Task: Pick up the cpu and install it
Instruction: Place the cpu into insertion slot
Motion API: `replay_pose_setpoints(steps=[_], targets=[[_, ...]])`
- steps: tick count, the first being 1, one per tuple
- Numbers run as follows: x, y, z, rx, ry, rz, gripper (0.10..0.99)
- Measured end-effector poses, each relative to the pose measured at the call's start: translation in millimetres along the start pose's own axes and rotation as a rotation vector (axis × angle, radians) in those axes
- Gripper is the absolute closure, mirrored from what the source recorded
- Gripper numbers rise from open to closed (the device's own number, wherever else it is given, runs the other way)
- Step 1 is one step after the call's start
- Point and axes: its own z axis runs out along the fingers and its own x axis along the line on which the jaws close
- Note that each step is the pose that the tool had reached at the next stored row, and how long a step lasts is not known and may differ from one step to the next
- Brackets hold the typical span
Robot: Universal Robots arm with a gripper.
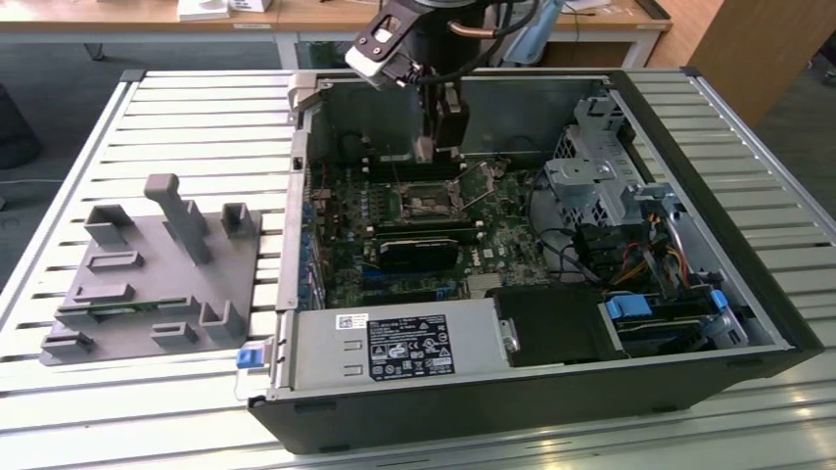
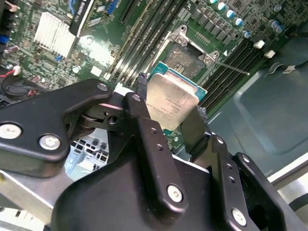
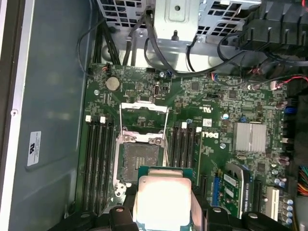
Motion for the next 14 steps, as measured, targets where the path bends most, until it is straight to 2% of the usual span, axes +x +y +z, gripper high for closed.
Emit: replay_pose_setpoints(steps=[3,10,14], targets=[[2.9,0.0,5.5,0.000,0.0002,0.000,0.557],[3.4,-0.3,18.0,0.000,-0.0005,0.000,0.557],[3.4,0.3,21.8,0.000,-0.0004,0.000,0.557]])
